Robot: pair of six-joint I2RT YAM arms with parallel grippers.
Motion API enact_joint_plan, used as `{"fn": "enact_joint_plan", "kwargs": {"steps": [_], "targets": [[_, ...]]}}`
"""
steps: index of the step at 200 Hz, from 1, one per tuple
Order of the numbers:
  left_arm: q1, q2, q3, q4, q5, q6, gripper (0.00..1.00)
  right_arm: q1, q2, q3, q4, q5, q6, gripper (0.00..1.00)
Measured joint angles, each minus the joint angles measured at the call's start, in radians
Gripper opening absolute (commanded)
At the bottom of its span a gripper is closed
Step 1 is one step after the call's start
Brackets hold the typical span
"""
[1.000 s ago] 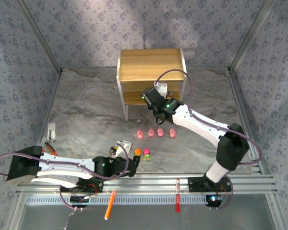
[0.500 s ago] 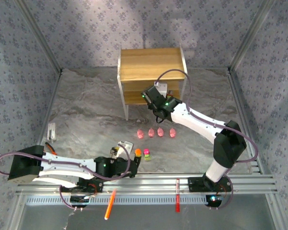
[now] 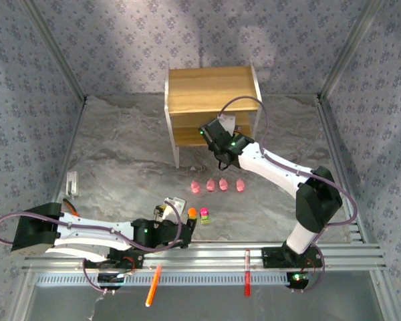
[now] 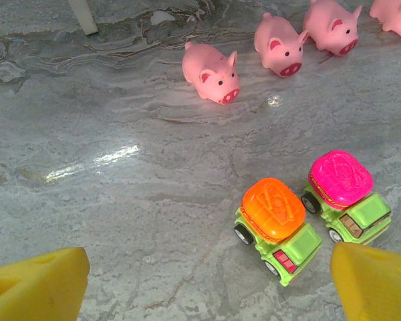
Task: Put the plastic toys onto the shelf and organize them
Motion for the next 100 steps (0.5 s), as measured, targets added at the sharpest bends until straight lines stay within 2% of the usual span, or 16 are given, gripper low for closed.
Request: {"fn": "enact_joint_plan", "kwargs": {"steps": [100], "targets": [[0.000,0.000,0.006,0.000,0.000,0.000,0.93,-0.002,0.000,-0.010,0.019,0.028,0.001,0.37]]}}
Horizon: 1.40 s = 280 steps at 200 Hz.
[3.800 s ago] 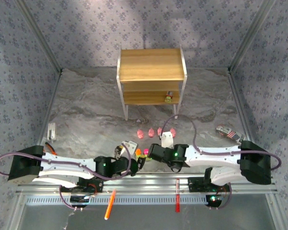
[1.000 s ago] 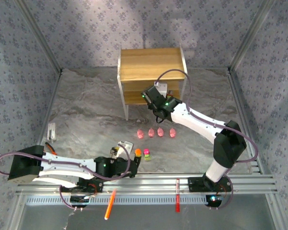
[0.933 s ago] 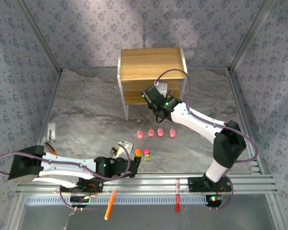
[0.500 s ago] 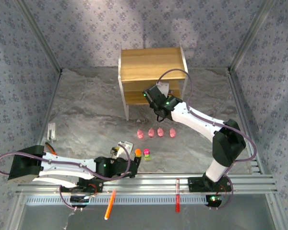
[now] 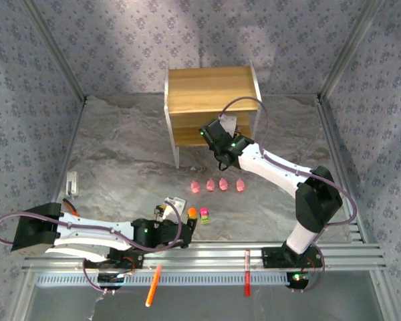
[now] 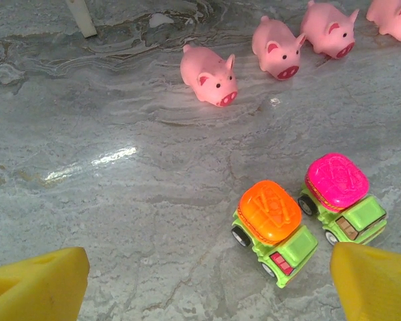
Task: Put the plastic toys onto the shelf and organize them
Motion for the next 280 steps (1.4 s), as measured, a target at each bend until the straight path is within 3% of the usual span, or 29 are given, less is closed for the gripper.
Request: {"fn": "enact_joint_plan", "kwargs": {"steps": [137,210,280], "targets": [[0.000,0.007,0.001,-0.001,0.003,0.000,0.92,0.016,-0.052,-0.036,0.000,0.016,0.000,0.46],[-0.006,-0.007,0.006,-0.016,-0.003,-0.001,0.92,0.097,-0.147,-0.091,-0.029,0.047,0.021,0.47],[-0.006,-0.010,0.029,-0.065,-0.008,-0.031,0.92,0.225,-0.301,-0.269,-0.080,0.027,0.042,0.46]]}}
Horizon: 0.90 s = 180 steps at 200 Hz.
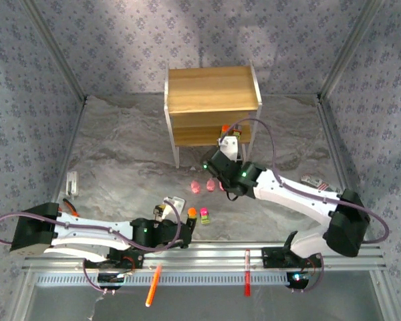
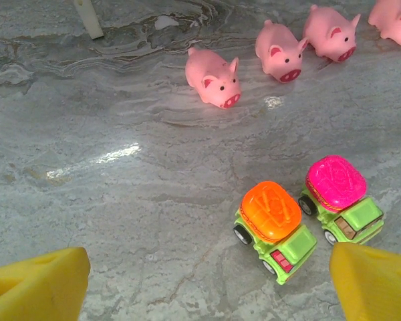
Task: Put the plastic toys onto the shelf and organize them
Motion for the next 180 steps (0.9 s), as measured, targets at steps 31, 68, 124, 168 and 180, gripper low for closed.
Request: {"fn": "enact_joint_plan", "kwargs": {"steps": [31,68,124,168,180], "targets": [[0.000,0.012,0.025,-0.017,-0.008,-0.026,0.92,0.049,-0.090,-0.108,-0.001,-0.077,-0.007,0.45],[0.000,0.041,0.029,-0.031,-0.011,-0.064,0.92,0.141,-0.138,-0.194,-0.031,-0.132,0.024,0.43],[0.000,0.116,0.072,-0.065,-0.011,-0.105,0.92,0.279,-0.134,-0.248,-0.044,-0.164,0.127,0.42],[0.000,0.166,0.094,-0.077,-0.011,-0.126,0.92,0.364,-0.075,-0.248,-0.043,-0.172,0.199,0.41],[0.000,0.178,0.101,-0.084,-0.011,-0.136,0.92,0.379,-0.063,-0.248,-0.043,-0.175,0.212,0.41]]}}
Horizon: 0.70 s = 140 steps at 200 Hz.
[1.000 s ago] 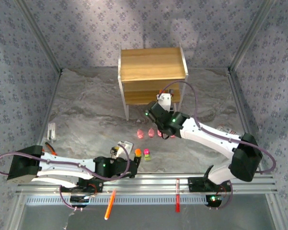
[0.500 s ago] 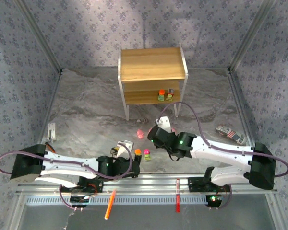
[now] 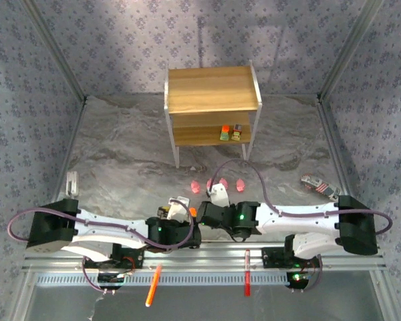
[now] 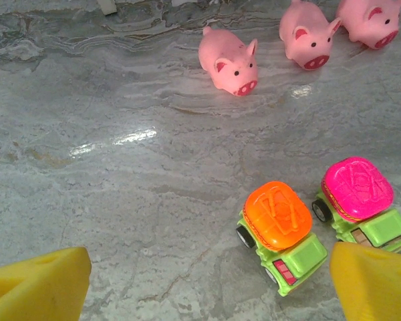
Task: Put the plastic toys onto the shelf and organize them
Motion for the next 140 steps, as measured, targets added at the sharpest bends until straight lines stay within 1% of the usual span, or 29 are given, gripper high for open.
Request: {"fn": "enact_joint_plan", "kwargs": {"steps": [65,140], "targets": [[-0.002,-0.003,-0.003,-0.066,-0.006,-0.088,0.91,0.034,0.067,0.000,0.032,-0.028,0.042,0.40],[-0.005,-0.141,-0.087,-0.127,-0.030,-0.194,0.91,0.035,0.154,0.000,0.095,-0.063,0.055,0.40]]}}
